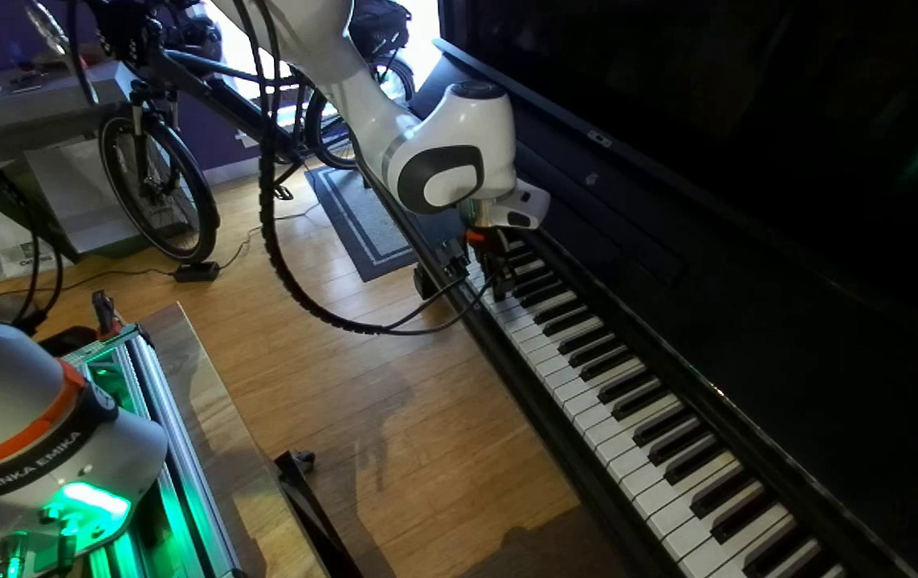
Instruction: Press two white keys on the piano
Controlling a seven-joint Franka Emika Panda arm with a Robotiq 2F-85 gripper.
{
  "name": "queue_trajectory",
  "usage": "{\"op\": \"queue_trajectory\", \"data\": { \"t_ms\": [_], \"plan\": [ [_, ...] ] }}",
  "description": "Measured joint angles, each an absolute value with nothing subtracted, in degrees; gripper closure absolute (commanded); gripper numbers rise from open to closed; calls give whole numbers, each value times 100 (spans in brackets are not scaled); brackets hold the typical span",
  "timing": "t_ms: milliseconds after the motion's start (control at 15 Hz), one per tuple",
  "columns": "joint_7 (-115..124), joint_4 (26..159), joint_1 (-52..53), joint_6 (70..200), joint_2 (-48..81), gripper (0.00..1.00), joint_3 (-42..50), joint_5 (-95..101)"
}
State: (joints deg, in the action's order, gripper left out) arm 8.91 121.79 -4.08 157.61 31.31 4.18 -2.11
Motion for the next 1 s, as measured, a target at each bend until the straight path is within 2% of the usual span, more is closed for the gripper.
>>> {"op": "queue_trajectory", "data": {
  "t_ms": [267,333,400,667,1000],
  "plan": [
    [894,12179,-408,15761,3128,55,478,-211],
    [894,12179,-408,15761,3126,31,494,-211],
    [894,12179,-408,15761,3123,30,504,-211],
    [891,12307,-411,15736,2915,1,510,-211],
    [896,12698,-389,14930,2032,0,729,-136]
  ]
}}
